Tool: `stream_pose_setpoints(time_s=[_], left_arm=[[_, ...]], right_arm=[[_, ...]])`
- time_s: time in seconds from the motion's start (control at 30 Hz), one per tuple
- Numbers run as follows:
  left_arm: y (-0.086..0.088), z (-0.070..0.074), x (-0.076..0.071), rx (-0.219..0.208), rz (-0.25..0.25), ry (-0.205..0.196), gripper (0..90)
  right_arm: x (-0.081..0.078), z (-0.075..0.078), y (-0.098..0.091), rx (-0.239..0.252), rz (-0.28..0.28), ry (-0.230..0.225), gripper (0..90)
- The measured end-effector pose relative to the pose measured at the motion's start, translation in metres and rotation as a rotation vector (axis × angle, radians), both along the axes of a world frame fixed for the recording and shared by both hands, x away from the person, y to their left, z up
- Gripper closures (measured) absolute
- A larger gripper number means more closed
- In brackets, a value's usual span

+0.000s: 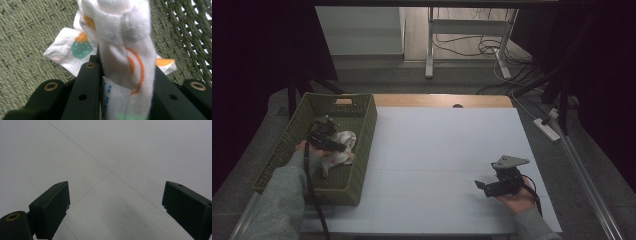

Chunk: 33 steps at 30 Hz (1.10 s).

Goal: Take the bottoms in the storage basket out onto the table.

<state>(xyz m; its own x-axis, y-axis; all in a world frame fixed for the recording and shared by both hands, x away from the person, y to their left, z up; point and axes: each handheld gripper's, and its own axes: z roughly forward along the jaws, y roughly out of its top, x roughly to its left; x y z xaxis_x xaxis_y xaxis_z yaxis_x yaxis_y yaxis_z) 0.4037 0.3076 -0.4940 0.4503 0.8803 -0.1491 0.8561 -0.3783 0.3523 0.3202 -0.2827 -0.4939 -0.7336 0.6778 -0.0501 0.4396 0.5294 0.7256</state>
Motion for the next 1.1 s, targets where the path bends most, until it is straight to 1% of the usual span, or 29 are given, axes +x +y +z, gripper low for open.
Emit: stream_pose_setpoints(time_s=[0.03, 0.1, 0.27, 0.33, 0.4, 0.43, 0.47, 0.53, 0.57, 0.63, 0.67, 0.73, 0.77, 0.83, 0.9, 0.97, 1.07, 1.1], left_arm=[[0.001, 0.002, -0.001, -0.009, 0.005, -0.013, 78.9], [0.002, 0.003, -0.001, -0.017, 0.003, -0.021, 79.0], [0.002, 0.004, -0.001, -0.021, 0.002, -0.027, 79.1], [0.003, 0.005, -0.002, -0.03, 0.007, -0.038, 79.1], [0.004, 0.005, -0.002, -0.035, 0.01, -0.042, 79.1], [0.004, 0.007, -0.002, -0.051, 0.012, -0.052, 79.1], [0.004, 0.007, -0.002, -0.051, 0.012, -0.052, 79.1], [0.005, 0.01, -0.003, -0.065, 0.014, -0.07, 79.1], [0.005, 0.01, -0.003, -0.065, 0.014, -0.07, 79.1], [0.006, 0.012, -0.004, -0.076, 0.022, -0.084, 79.1], [0.007, 0.013, -0.005, -0.088, 0.029, -0.097, 79.1], [0.008, 0.015, -0.006, -0.094, 0.03, -0.105, 79.1], [0.008, 0.017, -0.007, -0.106, 0.032, -0.122, 79.2], [0.007, 0.021, -0.009, -0.115, 0.032, -0.149, 79.1], [0.008, 0.025, -0.011, -0.116, 0.028, -0.164, 79.1], [0.009, 0.026, -0.012, -0.12, 0.024, -0.171, 79.1], [0.011, 0.029, -0.014, -0.138, 0.031, -0.188, 79.1], [0.011, 0.032, -0.015, -0.149, 0.032, -0.202, 79.1]], right_arm=[[0.0, 0.0, 0.0, -0.002, 0.001, 0.0, 8.0], [0.0, 0.0, 0.0, -0.001, 0.0, 0.001, 8.0], [0.0, 0.0, 0.0, -0.001, -0.001, 0.001, 8.0], [0.0, 0.0, 0.0, -0.002, -0.001, 0.0, 8.0], [0.0, 0.0, 0.0, -0.001, -0.002, 0.0, 8.0], [0.0, 0.0, 0.0, -0.001, -0.003, 0.0, 8.0], [0.0, 0.0, 0.0, -0.001, -0.003, 0.0, 8.0], [0.0, 0.0, 0.0, -0.002, -0.002, 0.001, 8.0], [0.0, 0.0, 0.0, -0.002, -0.002, 0.001, 8.0], [0.0, -0.001, 0.001, -0.002, -0.002, 0.003, 8.0], [0.0, -0.001, 0.0, -0.002, -0.003, 0.002, 8.0], [0.0, -0.001, 0.0, -0.001, -0.004, 0.002, 8.0], [0.001, -0.001, 0.0, 0.0, -0.005, 0.002, 8.0], [0.001, -0.001, 0.0, -0.003, -0.005, 0.004, 8.0], [0.001, -0.001, 0.0, -0.004, -0.005, 0.004, 8.0], [0.001, -0.001, 0.0, -0.002, -0.006, 0.002, 8.0], [0.001, -0.001, 0.0, 0.002, -0.008, 0.003, 8.0], [0.001, 0.0, 0.0, 0.0, -0.008, 0.004, 8.0]])
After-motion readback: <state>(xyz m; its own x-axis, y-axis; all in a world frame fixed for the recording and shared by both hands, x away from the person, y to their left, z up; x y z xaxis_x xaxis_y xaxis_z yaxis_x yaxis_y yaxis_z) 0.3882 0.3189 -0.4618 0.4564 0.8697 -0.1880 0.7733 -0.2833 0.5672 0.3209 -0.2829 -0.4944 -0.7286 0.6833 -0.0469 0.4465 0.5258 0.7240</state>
